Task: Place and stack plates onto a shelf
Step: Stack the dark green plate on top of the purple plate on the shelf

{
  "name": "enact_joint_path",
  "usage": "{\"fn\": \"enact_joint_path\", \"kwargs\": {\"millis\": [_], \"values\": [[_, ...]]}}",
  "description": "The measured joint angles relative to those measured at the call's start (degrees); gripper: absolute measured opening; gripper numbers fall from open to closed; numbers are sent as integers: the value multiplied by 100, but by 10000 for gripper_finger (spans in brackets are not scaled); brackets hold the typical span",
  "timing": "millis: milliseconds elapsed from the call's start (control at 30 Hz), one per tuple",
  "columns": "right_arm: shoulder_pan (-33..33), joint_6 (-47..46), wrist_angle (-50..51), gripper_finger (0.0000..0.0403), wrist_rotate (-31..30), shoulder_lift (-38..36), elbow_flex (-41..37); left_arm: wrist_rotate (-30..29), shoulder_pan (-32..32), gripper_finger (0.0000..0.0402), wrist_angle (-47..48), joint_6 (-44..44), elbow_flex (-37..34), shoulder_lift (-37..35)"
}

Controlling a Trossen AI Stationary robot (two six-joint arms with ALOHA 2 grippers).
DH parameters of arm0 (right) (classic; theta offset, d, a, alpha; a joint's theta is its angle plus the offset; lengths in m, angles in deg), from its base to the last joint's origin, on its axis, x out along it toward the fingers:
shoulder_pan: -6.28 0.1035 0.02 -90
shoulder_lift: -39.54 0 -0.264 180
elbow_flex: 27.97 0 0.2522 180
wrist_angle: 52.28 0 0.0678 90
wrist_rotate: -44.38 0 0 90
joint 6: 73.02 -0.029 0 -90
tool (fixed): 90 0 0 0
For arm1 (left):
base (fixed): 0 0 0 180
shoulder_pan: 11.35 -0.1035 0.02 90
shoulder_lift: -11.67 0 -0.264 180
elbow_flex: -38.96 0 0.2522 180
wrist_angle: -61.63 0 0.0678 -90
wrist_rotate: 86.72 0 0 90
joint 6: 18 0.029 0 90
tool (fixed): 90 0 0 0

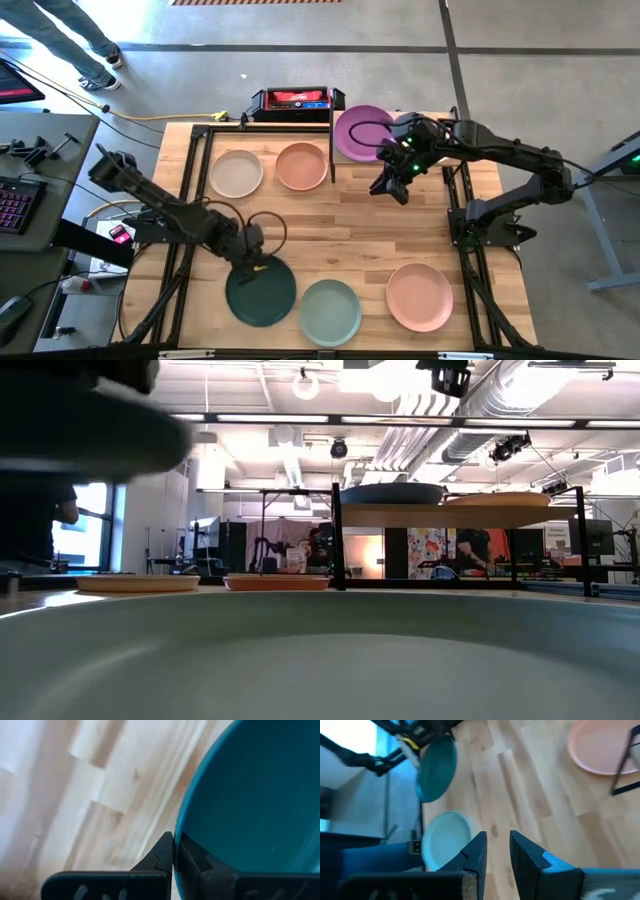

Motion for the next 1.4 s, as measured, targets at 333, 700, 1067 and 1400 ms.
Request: {"fn": "enact_joint_path", "kwargs": {"millis": [333,700,1067,1400], "values": [[441,-138,-11,64,-1165,0,0,-872,-699,0,286,-151,802,-15],[775,-151,-13,70,-1673,0,0,-1691,-1272,0,222,-299,1532,-15],[790,-191,-605,140,-2637,0,0,-2520,-1799,0,192,-293,1819,-15],[584,-37,-1441,146,-2682,0,0,-2793,-2086,0,-80,19,1819,-15]]}}
